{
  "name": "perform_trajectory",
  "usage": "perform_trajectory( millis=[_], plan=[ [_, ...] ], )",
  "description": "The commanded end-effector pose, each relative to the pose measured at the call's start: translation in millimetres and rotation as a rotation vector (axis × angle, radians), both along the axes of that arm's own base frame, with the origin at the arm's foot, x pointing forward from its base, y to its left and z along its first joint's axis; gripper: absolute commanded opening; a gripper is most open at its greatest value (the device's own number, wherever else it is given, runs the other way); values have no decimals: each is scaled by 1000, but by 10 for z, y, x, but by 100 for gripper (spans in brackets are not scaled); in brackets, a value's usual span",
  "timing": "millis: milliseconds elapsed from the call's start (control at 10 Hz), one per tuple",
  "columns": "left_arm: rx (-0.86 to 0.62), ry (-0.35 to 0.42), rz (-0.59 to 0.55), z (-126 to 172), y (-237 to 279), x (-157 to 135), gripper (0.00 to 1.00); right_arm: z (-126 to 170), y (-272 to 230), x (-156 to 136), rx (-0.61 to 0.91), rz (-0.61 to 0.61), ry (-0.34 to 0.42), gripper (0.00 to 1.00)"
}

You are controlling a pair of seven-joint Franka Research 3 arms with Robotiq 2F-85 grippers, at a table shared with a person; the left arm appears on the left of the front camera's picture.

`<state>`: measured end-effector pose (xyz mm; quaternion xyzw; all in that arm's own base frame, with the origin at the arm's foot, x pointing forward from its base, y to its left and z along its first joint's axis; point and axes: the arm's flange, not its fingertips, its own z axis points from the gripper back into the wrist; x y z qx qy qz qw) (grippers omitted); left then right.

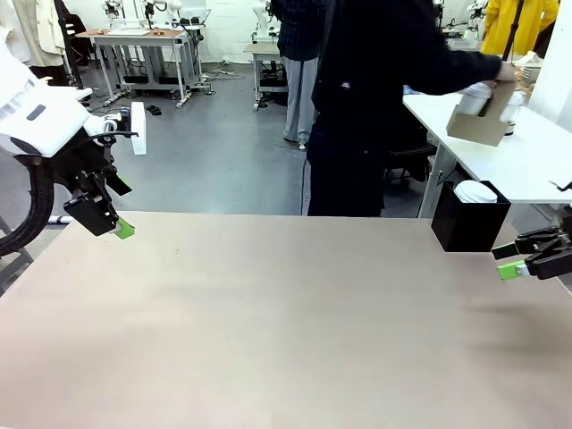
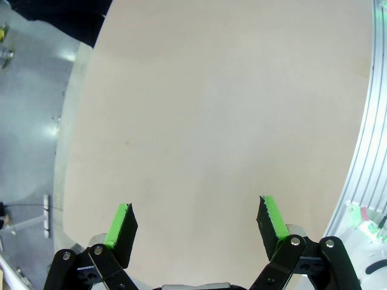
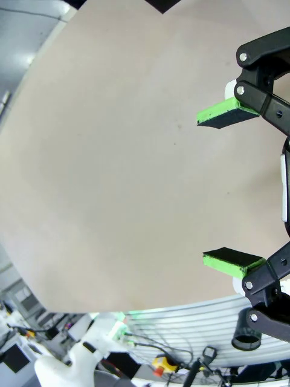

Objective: Pour a drink into a cup and package it in a carrier.
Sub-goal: Insert the held 600 ml Paper Cup into the Cup Carrier.

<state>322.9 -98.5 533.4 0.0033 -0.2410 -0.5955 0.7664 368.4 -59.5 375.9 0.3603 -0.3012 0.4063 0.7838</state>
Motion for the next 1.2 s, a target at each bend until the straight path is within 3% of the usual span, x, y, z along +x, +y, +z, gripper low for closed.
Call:
perform_trajectory(
  millis=[0, 1100],
  plan=[
    [-6, 5, 14, -1, -13, -2, 100, 29, -4, -13, 6, 5, -5, 100],
    [-6, 5, 14, -1, -13, -2, 100, 29, -4, -13, 6, 5, -5, 100]
  ],
)
